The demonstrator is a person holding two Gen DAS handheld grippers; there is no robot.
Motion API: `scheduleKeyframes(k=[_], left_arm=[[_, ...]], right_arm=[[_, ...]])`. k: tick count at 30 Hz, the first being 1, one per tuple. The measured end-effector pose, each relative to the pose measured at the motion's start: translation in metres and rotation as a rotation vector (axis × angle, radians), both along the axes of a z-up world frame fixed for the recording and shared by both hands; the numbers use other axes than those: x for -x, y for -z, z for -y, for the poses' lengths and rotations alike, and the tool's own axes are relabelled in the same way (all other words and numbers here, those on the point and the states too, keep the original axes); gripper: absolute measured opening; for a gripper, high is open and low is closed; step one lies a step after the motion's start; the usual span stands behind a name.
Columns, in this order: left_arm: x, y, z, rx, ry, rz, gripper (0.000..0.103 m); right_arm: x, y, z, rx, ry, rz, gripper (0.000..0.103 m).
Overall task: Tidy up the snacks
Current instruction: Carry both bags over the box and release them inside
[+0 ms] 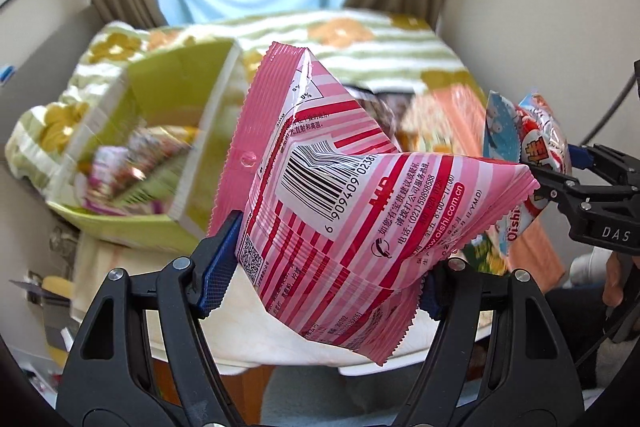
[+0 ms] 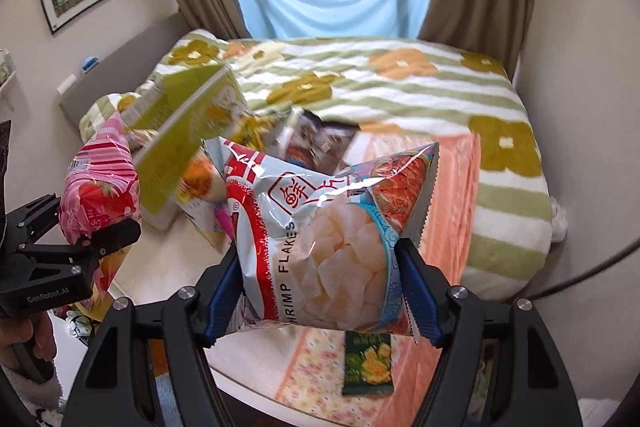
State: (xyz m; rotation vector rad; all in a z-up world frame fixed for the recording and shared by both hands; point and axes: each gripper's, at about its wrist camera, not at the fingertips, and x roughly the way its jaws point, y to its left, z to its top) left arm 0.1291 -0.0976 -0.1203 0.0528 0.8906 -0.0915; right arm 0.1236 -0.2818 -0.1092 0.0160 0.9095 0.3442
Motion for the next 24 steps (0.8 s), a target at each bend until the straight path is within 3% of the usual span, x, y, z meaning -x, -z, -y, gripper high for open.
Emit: scheduleKeyframes(k=[5,11,24], left_arm=[[-0.009,-0.035,-0.047,0.011,-0.035,0.055,0.071],[-0.042,-0.056,-0.112,-0.008,-0.063,0.087,0.071],[-0.158,-0.043,-0.255,0.013,-0.024,-0.012,0.071]], right_arm=[[-0.015,-0.038,-0.041,-0.023,-0.069,0.061,0.069],[-0.045,-0.068,-0.114,-0.03,-0.128,0.118,0.069],[-0.135,-0.054,-0.261,-0.04,-0.131,0.037,0.069]])
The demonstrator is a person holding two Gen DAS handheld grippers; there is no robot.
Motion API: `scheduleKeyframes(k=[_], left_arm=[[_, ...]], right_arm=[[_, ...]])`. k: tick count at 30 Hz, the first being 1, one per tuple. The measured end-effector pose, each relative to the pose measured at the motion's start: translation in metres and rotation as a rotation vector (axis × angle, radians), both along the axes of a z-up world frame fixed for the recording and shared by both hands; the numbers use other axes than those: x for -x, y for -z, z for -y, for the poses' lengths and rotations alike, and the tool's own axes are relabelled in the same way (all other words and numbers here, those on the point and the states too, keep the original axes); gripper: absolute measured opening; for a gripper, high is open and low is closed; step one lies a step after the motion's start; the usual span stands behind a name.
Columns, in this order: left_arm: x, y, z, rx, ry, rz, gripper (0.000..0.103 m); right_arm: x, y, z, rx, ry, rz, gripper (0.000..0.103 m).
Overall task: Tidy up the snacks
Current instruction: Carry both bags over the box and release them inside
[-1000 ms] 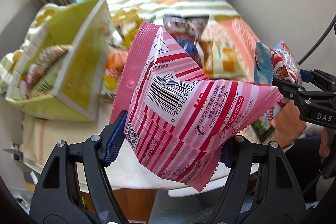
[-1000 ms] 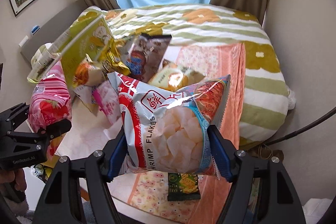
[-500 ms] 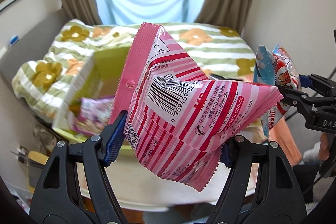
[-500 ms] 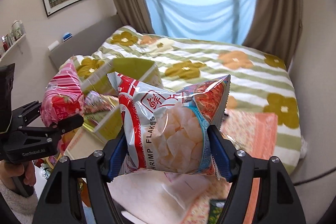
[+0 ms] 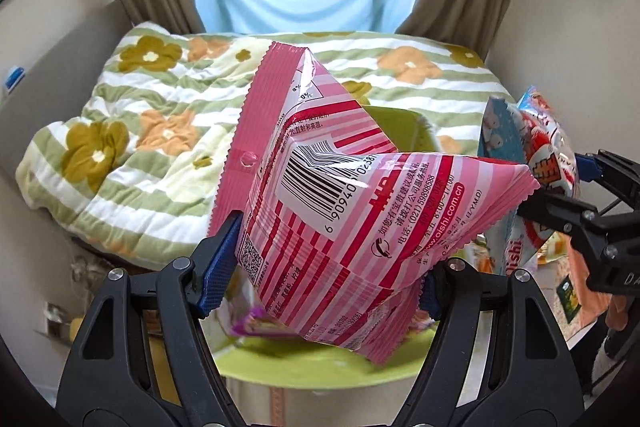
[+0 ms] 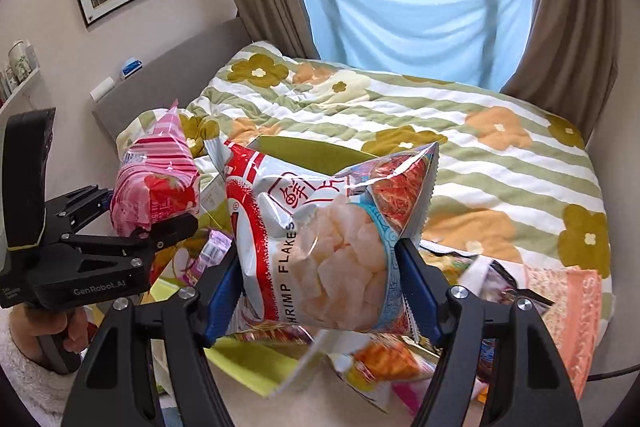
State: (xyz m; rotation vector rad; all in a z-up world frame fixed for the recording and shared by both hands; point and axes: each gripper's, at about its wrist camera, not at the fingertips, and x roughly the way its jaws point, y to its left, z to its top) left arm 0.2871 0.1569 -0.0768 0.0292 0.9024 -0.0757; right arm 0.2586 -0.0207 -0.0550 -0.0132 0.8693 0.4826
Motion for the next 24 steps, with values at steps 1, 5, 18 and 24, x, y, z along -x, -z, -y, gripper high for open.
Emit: scheduleKeyframes(k=[1,5,18,24], left_arm=[[-0.008,0.002,-0.006,0.003,0.009,-0.011,0.071],[-0.042,0.015,-0.029,0.008,0.059,-0.062,0.071],[-0.111,0.06,-0.038,-0.012,0.092,-0.129,0.102],[-0.112,0.061,-0.05,0.019,0.044,-0.151,0.102]], right_arm=[[-0.008,0.004,-0.011,0.007,0.008,-0.013,0.069],[-0.026,0.015,-0.032,0.018,0.047,-0.061,0.069],[-0.07,0.047,-0.046,0.026,0.122,-0.151,0.069],[-0.091,0.057,-0.046,0.022,0.097,-0.176,0.069]])
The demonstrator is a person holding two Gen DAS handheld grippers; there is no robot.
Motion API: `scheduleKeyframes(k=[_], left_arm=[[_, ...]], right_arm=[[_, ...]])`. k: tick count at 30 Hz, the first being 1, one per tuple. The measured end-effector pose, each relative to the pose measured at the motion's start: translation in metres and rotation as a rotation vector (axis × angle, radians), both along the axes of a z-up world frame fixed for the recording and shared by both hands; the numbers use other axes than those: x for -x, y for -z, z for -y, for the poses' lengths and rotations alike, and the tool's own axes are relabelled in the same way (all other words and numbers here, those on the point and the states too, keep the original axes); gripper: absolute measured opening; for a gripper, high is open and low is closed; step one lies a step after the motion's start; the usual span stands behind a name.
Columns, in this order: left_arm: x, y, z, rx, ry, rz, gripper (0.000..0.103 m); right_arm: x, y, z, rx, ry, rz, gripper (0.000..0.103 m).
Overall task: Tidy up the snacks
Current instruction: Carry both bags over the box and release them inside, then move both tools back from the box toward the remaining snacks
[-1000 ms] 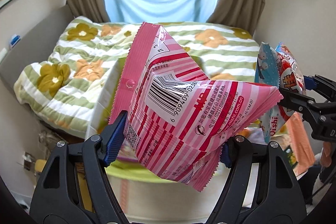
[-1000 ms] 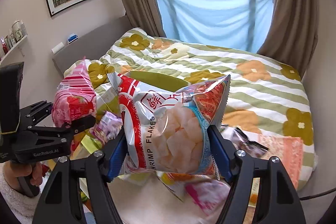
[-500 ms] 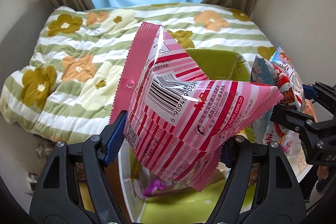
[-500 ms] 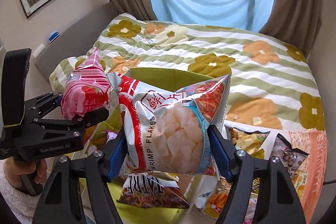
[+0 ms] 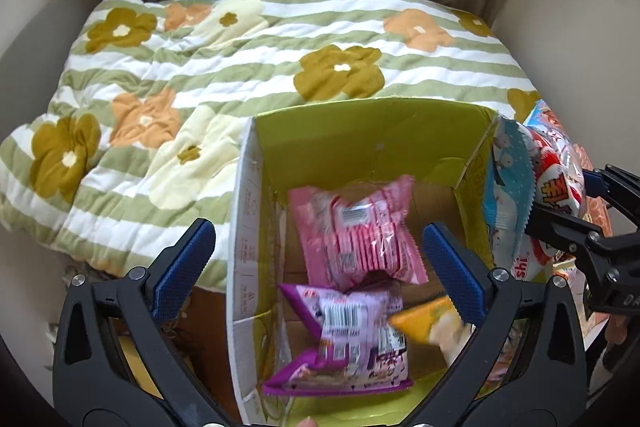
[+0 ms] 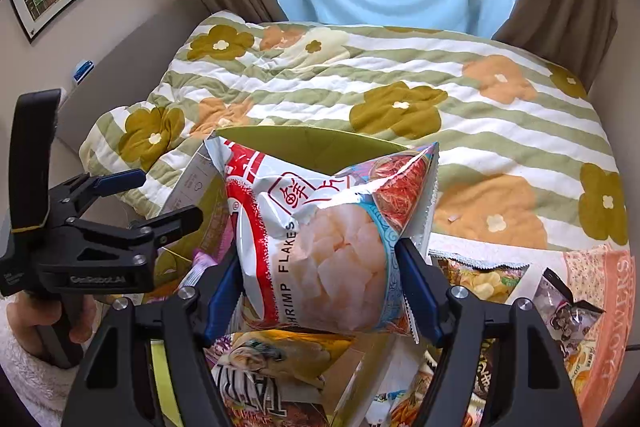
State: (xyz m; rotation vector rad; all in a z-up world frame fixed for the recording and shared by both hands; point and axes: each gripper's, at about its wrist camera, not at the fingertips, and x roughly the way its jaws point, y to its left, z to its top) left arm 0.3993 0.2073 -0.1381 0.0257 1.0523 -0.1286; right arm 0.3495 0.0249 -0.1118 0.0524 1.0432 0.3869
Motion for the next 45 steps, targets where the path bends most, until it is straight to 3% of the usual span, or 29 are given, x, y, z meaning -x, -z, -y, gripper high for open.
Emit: scheduleKeyframes(k=[8,9,12,13,24,32,38,45], left_arm=[[0.013,0.003,-0.025,0.031,-0.093,-0.015,0.102],[0.015,0.003,-0.026,0.031,-0.098,-0.013,0.102],[0.021,0.0,-0.029,0.03,-0.108,-0.004,0.102],[0.023,-0.001,-0.029,0.03,-0.11,-0.003,0.102],[0.05,-0.004,-0.025,0.038,-0.106,0.007,0.102],[0.078,-0.034,-0.024,0.053,-0.089,0.055,0.102],[0.091,-0.048,-0.013,0.051,-0.026,0.087,0.102],[0.102,-0.051,0.028,0.099,0.074,0.102,0.102]], right_arm=[[-0.018,0.007,-0.019,0.035,-0.062,0.003,0.073],[-0.02,0.008,-0.021,0.043,-0.066,0.005,0.075],[-0.02,0.01,-0.024,0.066,-0.072,0.021,0.096],[-0.019,0.01,-0.024,0.07,-0.07,0.032,0.098],[0.012,0.006,-0.014,0.047,-0.045,0.016,0.098],[0.043,-0.022,-0.011,0.04,-0.004,0.056,0.098],[0.07,-0.039,-0.004,0.026,0.066,0.098,0.098],[0.104,-0.056,0.026,0.043,0.172,0.128,0.098]])
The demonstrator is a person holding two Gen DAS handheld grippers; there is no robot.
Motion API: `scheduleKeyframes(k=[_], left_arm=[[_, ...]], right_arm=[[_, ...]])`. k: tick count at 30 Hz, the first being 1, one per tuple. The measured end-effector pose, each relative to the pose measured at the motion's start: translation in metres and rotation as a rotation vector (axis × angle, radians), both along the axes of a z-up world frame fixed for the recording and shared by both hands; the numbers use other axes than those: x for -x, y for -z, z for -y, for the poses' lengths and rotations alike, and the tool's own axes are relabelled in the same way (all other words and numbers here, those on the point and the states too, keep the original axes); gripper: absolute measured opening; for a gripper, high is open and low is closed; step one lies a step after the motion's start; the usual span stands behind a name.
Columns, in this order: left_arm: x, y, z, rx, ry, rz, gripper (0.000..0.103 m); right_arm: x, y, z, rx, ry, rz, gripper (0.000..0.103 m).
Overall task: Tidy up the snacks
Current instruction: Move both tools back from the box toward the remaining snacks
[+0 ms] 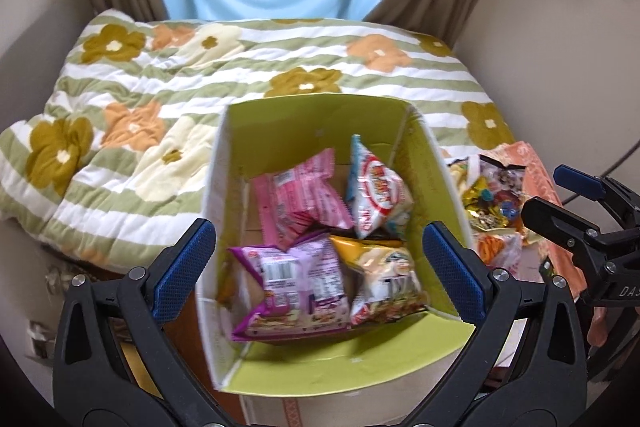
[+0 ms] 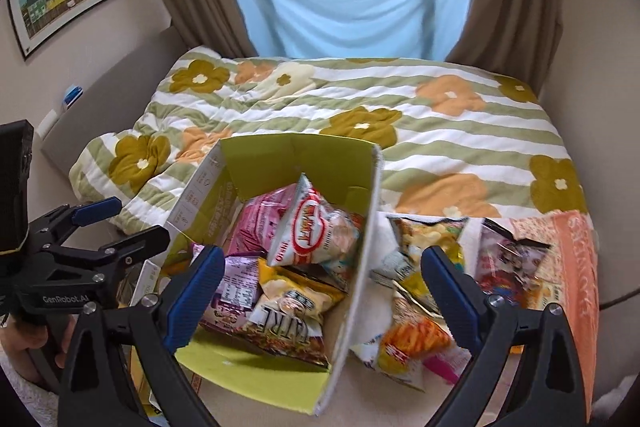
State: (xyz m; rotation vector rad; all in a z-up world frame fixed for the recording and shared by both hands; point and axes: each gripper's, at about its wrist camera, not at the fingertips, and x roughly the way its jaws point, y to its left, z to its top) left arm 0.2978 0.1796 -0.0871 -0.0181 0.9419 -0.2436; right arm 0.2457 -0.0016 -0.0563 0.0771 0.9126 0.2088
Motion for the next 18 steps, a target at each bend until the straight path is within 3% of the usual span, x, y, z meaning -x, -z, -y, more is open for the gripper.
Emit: scheduleKeyframes(k=[10,18], left_arm=[[0.032,-0.016,0.087,0.015,0.104,0.051,0.102],[0.069,-0.008,0.183,0.049,0.103,0.038,0.102]], right_arm=[[0.057,-0.019,0.083,0.028,0.154,0.05,0.098],[0.108,0.002,0.176,0.077,0.192,0.025,0.098]])
